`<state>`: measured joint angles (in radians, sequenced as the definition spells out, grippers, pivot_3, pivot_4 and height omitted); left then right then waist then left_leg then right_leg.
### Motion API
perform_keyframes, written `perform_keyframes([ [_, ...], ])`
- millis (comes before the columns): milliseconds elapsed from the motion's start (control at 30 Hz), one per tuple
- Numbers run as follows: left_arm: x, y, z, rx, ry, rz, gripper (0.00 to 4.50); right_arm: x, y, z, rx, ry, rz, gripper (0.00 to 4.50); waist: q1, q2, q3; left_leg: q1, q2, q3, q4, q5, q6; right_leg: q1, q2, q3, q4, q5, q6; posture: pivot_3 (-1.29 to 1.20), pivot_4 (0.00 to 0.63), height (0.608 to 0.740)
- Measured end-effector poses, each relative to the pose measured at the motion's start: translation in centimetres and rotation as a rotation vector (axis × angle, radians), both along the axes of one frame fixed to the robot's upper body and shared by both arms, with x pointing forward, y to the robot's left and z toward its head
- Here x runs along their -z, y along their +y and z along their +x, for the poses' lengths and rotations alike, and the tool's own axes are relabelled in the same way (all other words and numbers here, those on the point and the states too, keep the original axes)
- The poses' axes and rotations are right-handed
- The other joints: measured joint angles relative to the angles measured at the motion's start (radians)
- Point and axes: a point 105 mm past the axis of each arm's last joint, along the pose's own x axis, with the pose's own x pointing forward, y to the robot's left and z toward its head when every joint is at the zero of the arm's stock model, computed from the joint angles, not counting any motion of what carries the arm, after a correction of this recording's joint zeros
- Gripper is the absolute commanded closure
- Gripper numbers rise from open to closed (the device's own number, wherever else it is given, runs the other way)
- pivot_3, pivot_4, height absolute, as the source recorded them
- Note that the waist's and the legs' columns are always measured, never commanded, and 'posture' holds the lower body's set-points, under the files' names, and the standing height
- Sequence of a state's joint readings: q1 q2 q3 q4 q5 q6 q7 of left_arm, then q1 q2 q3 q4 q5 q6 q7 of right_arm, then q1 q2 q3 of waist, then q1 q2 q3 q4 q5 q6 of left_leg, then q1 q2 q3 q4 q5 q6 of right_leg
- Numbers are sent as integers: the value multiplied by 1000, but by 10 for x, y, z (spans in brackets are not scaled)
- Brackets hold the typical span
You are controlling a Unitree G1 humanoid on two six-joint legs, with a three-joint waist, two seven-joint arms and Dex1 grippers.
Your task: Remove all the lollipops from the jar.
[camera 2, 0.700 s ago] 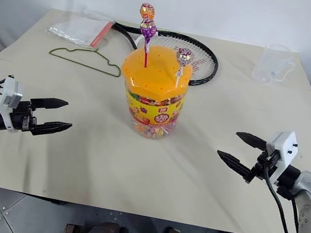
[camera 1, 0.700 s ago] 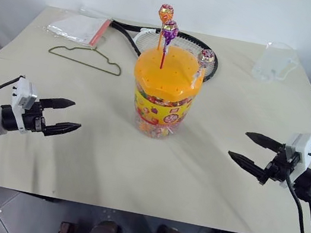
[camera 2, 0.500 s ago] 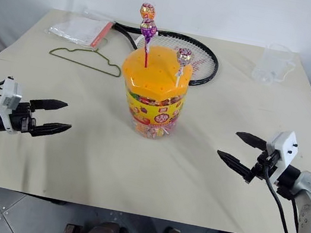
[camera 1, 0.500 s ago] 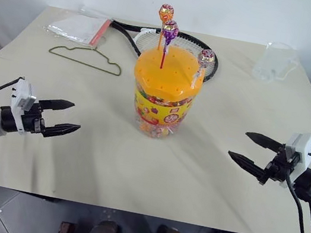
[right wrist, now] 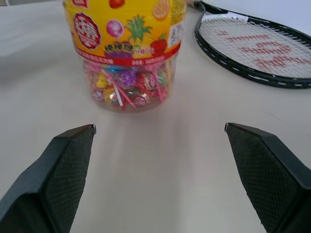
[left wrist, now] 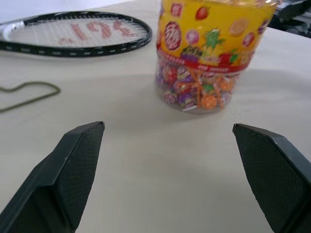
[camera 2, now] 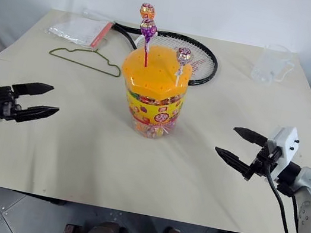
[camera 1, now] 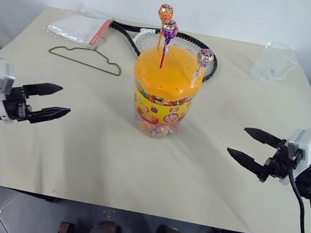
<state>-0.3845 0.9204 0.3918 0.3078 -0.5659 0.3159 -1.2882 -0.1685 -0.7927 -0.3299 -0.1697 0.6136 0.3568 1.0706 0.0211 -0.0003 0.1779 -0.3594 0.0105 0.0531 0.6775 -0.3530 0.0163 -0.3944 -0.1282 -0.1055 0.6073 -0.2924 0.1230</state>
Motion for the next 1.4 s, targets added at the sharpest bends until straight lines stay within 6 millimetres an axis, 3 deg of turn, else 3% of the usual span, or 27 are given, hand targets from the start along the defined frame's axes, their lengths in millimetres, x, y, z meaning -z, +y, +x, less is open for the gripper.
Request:
perform_keyframes([
  [67,-6,-4,-2,28,-13,17,0,-8,1,-3,-7,-18,9,40,2,0,0,-1,0,-1,1,0,0,0,0,0,0,0,0,0,150,740],
  [167,-31,-17,2,85,-80,44,0,-25,4,-10,-14,-59,30,40,5,-1,0,-7,0,-4,5,0,0,-2,0,-3,1,0,0,0,150,740],
  [333,-71,-56,8,226,-209,78,0,-45,12,-21,-22,-102,78,40,5,-1,0,-8,-2,-5,6,0,0,-2,0,-4,1,0,1,0,150,740],
  [400,-73,-71,13,282,-215,86,0,-49,14,-27,-25,-112,81,40,4,-1,0,-8,-3,-1,6,0,0,-2,0,-4,1,0,1,0,150,740],
  [600,-99,-142,43,429,-264,-29,0,-56,15,-30,1,-138,92,40,8,-4,2,-11,-10,-1,9,1,2,-1,-1,-4,2,2,3,0,150,740],
  [800,-94,-194,58,523,-200,-75,0,-55,13,-38,26,-131,98,40,3,-6,3,-11,-10,-1,9,1,2,-2,-1,-4,1,2,3,0,150,740],
  [933,-107,-200,60,527,-210,-64,0,-58,5,-43,73,-145,93,40,4,-6,3,-11,-10,0,9,1,2,-2,-1,-4,1,2,3,0,150,740],
  [1200,-104,-209,58,569,-165,-70,0,-54,5,-51,119,-148,86,40,7,-6,4,-11,-11,-1,9,1,2,-2,-1,-4,1,2,4,0,150,740],
  [1333,-105,-206,55,587,-158,-61,816,-51,3,-52,139,-139,94,0,6,-6,4,-11,-11,-1,9,1,2,-2,-1,-4,2,2,4,0,150,740],
  [1400,-106,-207,53,598,-163,-58,1467,-51,2,-52,145,-143,95,0,6,-6,4,-11,-11,-1,10,1,2,-2,-1,-4,2,2,4,0,150,740],
])
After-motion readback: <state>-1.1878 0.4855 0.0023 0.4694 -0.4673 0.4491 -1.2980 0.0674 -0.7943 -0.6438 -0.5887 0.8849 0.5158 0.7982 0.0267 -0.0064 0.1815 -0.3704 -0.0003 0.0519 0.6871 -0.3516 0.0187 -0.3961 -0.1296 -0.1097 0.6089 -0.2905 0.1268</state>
